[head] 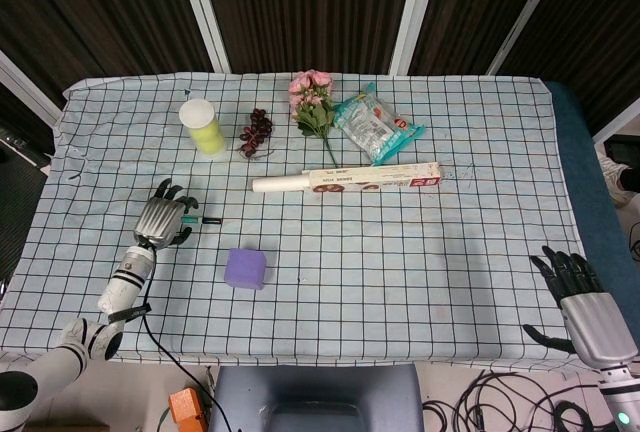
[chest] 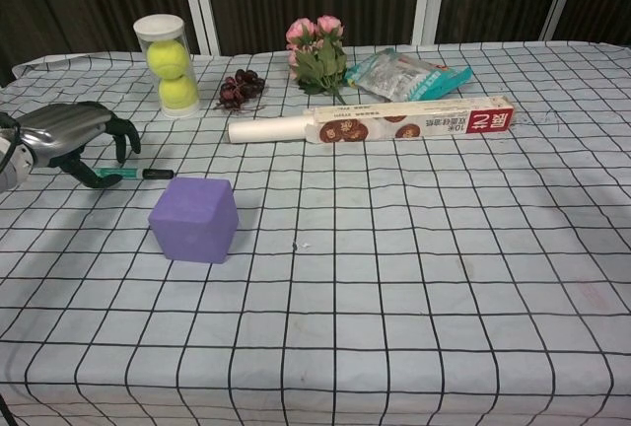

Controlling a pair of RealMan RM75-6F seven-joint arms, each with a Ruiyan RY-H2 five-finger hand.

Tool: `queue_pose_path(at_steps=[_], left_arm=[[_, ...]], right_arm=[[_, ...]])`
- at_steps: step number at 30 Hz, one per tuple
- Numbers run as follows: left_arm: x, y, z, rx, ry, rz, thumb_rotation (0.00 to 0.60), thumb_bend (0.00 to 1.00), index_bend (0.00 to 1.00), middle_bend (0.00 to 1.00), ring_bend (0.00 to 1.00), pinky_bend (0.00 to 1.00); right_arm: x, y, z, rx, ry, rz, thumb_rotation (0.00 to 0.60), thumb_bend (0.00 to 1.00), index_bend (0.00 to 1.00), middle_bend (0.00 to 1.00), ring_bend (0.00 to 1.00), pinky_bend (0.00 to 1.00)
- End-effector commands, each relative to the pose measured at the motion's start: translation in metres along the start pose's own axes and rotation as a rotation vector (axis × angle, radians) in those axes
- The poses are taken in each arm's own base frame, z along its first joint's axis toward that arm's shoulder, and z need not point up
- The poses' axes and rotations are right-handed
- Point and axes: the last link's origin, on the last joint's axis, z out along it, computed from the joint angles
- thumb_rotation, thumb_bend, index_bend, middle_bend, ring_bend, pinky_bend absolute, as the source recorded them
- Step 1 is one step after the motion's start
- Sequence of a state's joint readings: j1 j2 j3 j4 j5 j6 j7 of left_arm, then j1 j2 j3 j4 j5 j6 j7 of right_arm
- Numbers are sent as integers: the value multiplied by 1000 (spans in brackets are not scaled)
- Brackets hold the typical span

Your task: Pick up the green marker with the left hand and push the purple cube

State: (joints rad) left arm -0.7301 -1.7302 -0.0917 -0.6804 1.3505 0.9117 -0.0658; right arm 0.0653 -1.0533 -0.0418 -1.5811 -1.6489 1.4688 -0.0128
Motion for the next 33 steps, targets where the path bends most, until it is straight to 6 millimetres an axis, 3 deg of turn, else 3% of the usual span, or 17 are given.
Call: queue_pose_path(at_steps=[1,9,33], left_arm=[[-1,2,1,-3,9,22,600,324,395,457,174,83],[-5,-1,5,12,12,114,600,326,431,468,185,83],[-13,-3,12,23,-28,123,600,339,577,553,259,85]], right_arm=[[0,0,0,0,0,0,600,306,0,0,0,24],[0,0,0,-2,-1,1,600,305,0,0,0,33],[3,2,0,-11,12,5,600,305,0,0,0,41]])
